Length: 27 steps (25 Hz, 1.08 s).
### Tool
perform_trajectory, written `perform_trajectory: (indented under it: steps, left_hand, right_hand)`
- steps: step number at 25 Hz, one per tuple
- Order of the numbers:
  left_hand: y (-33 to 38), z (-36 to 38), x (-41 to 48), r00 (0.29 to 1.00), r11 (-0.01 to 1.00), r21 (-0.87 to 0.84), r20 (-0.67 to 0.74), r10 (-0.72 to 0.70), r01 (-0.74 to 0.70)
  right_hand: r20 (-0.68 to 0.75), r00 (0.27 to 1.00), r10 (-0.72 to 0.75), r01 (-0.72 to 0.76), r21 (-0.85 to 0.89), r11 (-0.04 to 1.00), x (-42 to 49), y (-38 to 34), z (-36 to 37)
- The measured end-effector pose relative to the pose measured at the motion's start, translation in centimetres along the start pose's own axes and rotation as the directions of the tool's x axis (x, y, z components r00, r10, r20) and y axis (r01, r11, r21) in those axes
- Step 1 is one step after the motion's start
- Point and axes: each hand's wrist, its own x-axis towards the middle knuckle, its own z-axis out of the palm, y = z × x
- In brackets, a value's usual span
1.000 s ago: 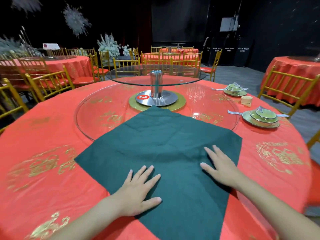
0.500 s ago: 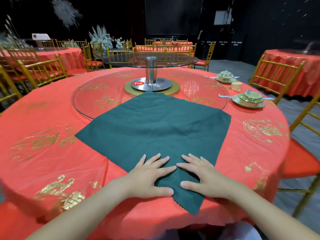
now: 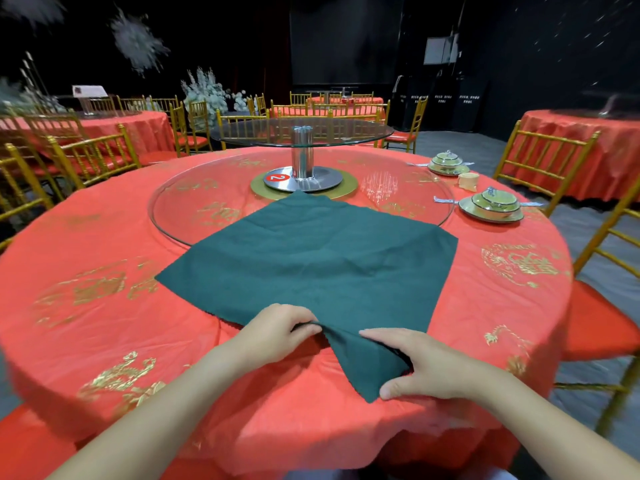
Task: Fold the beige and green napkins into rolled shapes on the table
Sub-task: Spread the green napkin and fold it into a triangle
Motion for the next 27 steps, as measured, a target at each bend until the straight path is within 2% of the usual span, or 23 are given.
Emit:
perform_trajectory:
  steps: [2,5,7,9,11,13,15,17,19,21,23,25,27]
  left_hand:
    - [0.5,-0.3,0.5,0.998,0.998,-0.045,-0.034,-0.048,0.046]
    - [1.0,-0.5,0.6,0.992,0.987,-0.099,-0.006,-0.125,0.123]
    - [2.2,-0.3,0.4,0.99,0.974,-0.18,0.049,-0.131,0.138]
    - [4.0,-0.3,0.2,0.985,0.942,-0.3,0.128,-0.119,0.153]
    - [5.4,-0.3,0.0,0.979,0.906,-0.393,0.18,-0.091,0.156]
    - [6.4,-0.5,0.1,0.981,0.867,-0.476,0.181,-0.065,0.145]
    - [6.7,-1.0,0.4,0.987,0.87,-0.473,0.137,-0.08,0.136]
    - [6.6,-1.3,0.7,0.986,0.883,-0.441,0.104,-0.127,0.16]
    - [5.5,-1.9,0.9,0.96,0.829,-0.49,0.202,-0.192,0.269]
    - [3.5,-2.3,0.6,0.906,0.76,-0.512,0.349,-0.242,0.4]
    - [1.2,-2.6,-0.1,0.872,0.737,-0.492,0.404,-0.278,0.463]
    - [-0.8,-2.9,-0.8,0.875,0.703,-0.523,0.333,-0.351,0.482]
    - [-2.3,-3.4,-1.1,0.858,0.655,-0.576,0.185,-0.479,0.49]
  right_hand:
    - [-0.092,0.996,-0.006,0.002,-0.042,0.999,0.0,0.3,-0.2]
    - [-0.366,0.929,-0.056,-0.008,-0.172,0.985,-0.2,1.3,-0.8]
    - [-0.448,0.893,0.029,-0.027,0.012,1.0,-0.5,1.6,-1.8]
    - [-0.44,0.89,0.122,-0.016,0.238,0.971,-1.0,1.7,-3.0]
    - [-0.411,0.902,0.133,0.025,0.357,0.934,-1.8,1.6,-4.5]
    - [-0.362,0.917,0.167,0.007,0.433,0.901,-2.6,2.0,-6.0]
    - [-0.353,0.914,0.201,-0.03,0.436,0.899,-2.6,2.8,-7.2]
    - [-0.402,0.896,0.189,-0.037,0.358,0.933,-1.7,3.3,-8.4]
    - [-0.468,0.868,0.163,-0.028,0.283,0.959,0.0,3.1,-9.3]
    - [-0.526,0.839,0.143,-0.019,0.233,0.972,2.4,2.9,-10.2]
    - [-0.564,0.81,0.163,-0.032,0.235,0.971,5.2,3.1,-10.8]
    - [-0.593,0.788,0.166,-0.025,0.238,0.971,8.2,3.4,-11.1]
    - [-0.6,0.781,0.17,-0.017,0.252,0.968,11.5,3.6,-11.1]
